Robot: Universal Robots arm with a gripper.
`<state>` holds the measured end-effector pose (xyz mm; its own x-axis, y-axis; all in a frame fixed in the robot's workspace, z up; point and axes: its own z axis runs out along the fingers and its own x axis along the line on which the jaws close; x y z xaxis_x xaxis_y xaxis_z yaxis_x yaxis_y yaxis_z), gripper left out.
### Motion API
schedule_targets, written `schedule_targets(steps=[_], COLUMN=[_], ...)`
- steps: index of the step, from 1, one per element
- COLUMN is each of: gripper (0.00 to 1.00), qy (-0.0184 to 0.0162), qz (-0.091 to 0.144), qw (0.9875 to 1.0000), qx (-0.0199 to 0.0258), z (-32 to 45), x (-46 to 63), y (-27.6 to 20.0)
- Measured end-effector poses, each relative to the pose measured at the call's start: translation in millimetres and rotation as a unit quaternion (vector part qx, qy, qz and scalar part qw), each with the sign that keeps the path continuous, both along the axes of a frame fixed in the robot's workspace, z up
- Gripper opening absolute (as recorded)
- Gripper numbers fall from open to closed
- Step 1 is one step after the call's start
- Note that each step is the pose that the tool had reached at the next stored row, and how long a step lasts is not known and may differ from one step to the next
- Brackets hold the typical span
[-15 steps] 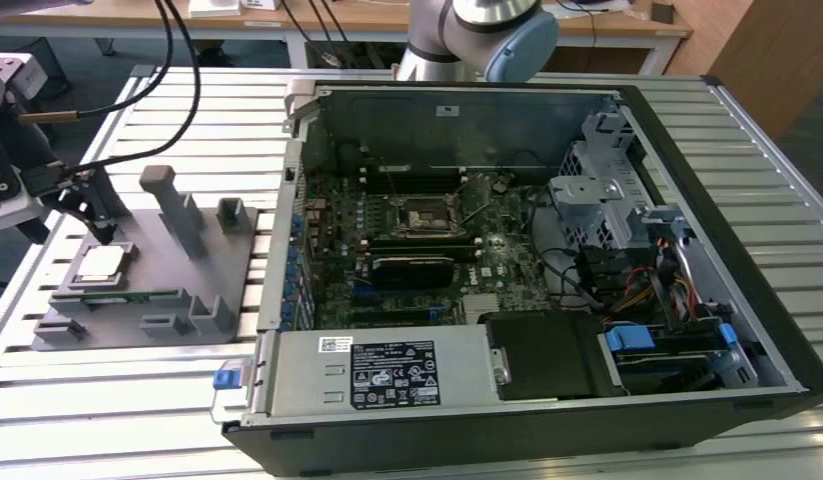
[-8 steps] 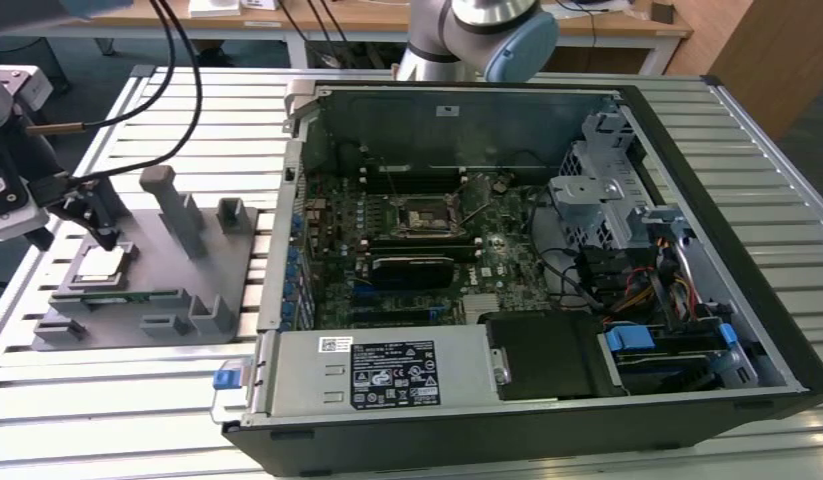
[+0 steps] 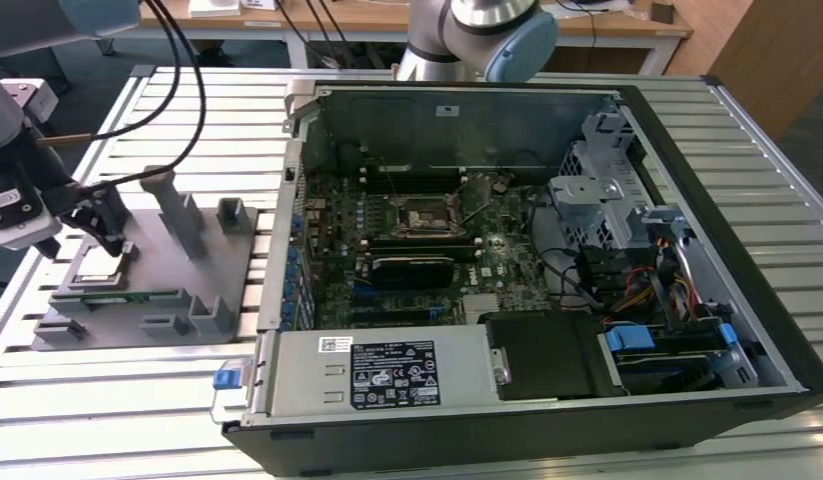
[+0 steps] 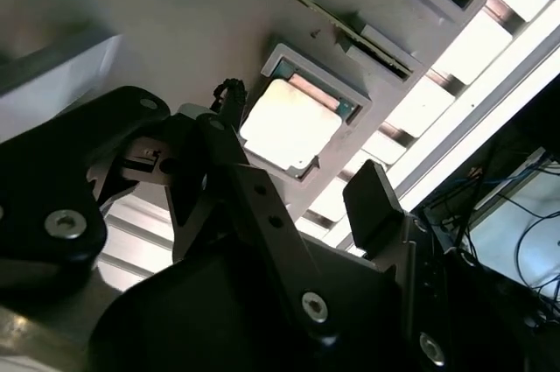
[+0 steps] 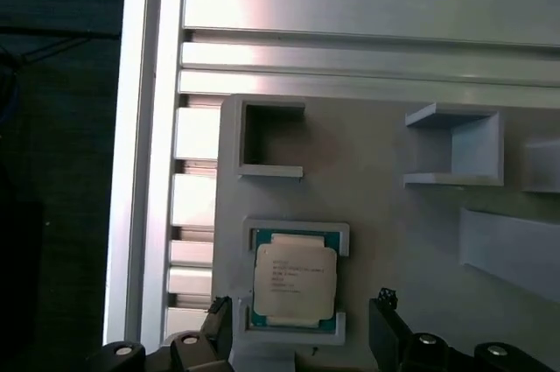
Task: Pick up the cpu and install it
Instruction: 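Pick up the cpu and move it towards the insertion slot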
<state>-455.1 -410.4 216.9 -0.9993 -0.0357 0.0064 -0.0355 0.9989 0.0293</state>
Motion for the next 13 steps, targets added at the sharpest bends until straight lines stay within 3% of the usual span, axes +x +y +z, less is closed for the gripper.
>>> schedule_targets(steps=[7,8,13], gripper=[0.71,0.64,0.64], qy=[0.0,0.0,0.0], qz=[0.0,0.0,0.0], qw=[1.0,1.0,1.0], qx=[0.0,0.0,0.0], z=[-11.7,-12.7,-18.0], x=[0.0,0.0,0.0], y=[2.7,2.9,5.0])
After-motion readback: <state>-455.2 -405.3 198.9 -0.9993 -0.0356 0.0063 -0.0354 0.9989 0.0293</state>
